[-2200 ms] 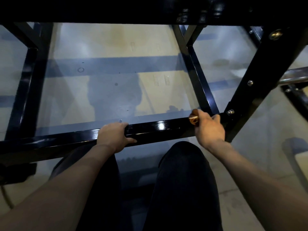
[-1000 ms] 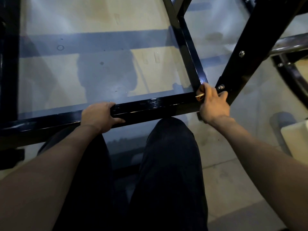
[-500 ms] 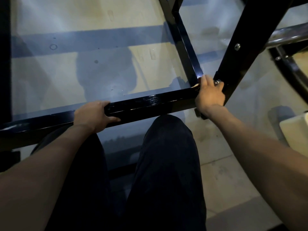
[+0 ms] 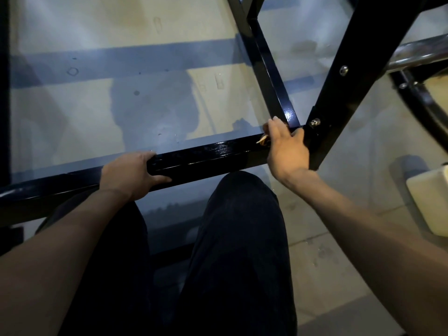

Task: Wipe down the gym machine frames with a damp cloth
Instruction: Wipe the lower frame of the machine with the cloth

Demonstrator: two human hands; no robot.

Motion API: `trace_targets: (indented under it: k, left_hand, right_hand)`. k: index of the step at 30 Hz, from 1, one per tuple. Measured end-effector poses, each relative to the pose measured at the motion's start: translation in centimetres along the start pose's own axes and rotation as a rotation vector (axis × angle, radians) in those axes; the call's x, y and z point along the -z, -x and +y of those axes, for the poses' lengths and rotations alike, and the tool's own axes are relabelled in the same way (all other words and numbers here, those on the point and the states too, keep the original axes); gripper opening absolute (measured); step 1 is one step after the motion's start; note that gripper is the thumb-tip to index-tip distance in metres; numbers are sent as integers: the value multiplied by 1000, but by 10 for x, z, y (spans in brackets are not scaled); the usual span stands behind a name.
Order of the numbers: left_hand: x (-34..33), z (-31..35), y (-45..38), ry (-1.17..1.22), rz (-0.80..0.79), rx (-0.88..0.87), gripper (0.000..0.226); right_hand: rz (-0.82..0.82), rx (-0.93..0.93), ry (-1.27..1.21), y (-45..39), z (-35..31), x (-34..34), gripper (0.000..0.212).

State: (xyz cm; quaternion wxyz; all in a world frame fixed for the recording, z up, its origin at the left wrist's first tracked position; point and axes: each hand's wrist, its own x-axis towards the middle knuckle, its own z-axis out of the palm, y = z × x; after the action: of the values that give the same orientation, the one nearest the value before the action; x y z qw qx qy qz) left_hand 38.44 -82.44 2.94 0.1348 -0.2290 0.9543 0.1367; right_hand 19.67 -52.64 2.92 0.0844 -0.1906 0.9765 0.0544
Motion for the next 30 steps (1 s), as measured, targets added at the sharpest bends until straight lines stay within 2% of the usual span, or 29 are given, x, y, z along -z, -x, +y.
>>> trace_targets:
  k: [2,4,6,7,9,12,14,16,17,19,21,22,24,27,28,30]
  left_hand:
    - [-1,-1,-1,-15,-2,2,68]
    - [-3,-3,-2,-17,-3,-2,69]
    - [-4,-4,-3,-20,0,-6,71]
    - [-4,-4,-3,-22,-4,-4,73]
    - [-3,-4,-4,-18,-13,2,73]
    - [-2,-3,-3,-10,-7,9,69]
    - [-3,-3,-2,-1,-3,7,66]
    - [-3,-4,-2,15,-2,2,61]
    - [-3,-5,-2,21,-8,3,59]
    - [-4,-5,-3,23,-14,-2,58]
    - [-5,-7,-4,19,-6,-9,58]
    - [-6,-8,-5,21,-6,-13,58]
    - [-9,-9,-6,19,-10,-25,58]
    - [-12,-10,-7,19,6,-21,57]
    - [-13,-12,-8,21,16,-15,57]
    - [-14,-12,-10,27,14,-12,57]
  right_hand:
    - [-11,-36,2,-11,20,7,67]
    - [-19,-210,7,-24,35,14,58]
    - [-14,-310,-46,-24,21,16,51]
    - [-4,-300,-94,-20,3,18,47]
    - [12,-195,-228,-4,-44,17,45]
    - [-25,127,-414,33,-103,18,48]
    - [-51,317,-436,47,-105,20,56]
    - [-26,336,-358,36,-79,23,59]
    - [13,284,-251,25,-61,20,58]
    - [31,38,-95,-2,-24,22,54]
    - [43,-244,-185,-15,-14,25,48]
    - [62,-289,-207,-12,-26,26,44]
    - [101,-188,-242,5,-76,20,36]
    - [91,147,-303,47,-172,9,38]
    - [91,227,-287,57,-191,9,42]
    - [87,283,-273,56,-185,14,51]
